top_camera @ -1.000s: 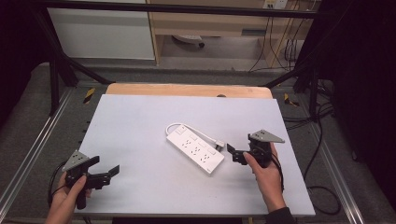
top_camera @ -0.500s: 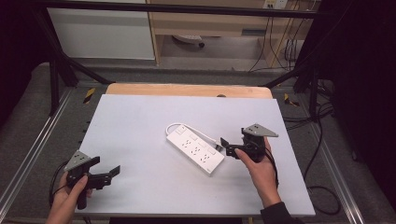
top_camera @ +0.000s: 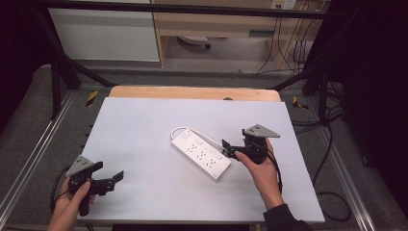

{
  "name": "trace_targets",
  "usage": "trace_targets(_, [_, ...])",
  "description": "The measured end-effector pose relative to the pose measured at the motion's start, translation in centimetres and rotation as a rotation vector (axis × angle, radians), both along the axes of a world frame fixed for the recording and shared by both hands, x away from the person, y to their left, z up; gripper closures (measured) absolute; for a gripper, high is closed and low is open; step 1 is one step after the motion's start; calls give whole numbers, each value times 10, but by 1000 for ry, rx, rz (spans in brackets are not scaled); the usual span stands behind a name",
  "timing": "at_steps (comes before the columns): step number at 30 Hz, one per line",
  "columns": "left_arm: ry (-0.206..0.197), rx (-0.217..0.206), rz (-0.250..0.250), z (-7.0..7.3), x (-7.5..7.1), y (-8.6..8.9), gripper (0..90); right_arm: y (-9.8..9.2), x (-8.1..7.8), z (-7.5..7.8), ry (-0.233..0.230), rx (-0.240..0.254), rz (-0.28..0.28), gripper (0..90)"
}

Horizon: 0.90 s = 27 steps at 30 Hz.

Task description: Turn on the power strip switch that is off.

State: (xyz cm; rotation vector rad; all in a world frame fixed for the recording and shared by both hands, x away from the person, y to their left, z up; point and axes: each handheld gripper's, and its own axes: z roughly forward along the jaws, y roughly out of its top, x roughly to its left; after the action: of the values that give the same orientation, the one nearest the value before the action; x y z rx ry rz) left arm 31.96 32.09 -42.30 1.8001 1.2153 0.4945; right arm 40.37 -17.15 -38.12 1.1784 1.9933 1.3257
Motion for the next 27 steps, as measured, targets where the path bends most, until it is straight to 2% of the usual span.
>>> trace_targets(11, [5, -8, 1, 0, 0, 1, 67, 2, -2, 6, -21, 30, 17, 204])
trace_targets(19, [7, -4, 1, 0, 0, 0, 67, 5, -2, 6, 1, 20, 38, 216])
trace_targets(22, [7, -3, -1, 0, 0, 0, 67, 6, 1, 5, 15, 30, 46, 198])
trace_targets(27, [6, -3, -2, 0, 0, 0, 67, 12, 7, 5, 29, 25, 53, 96])
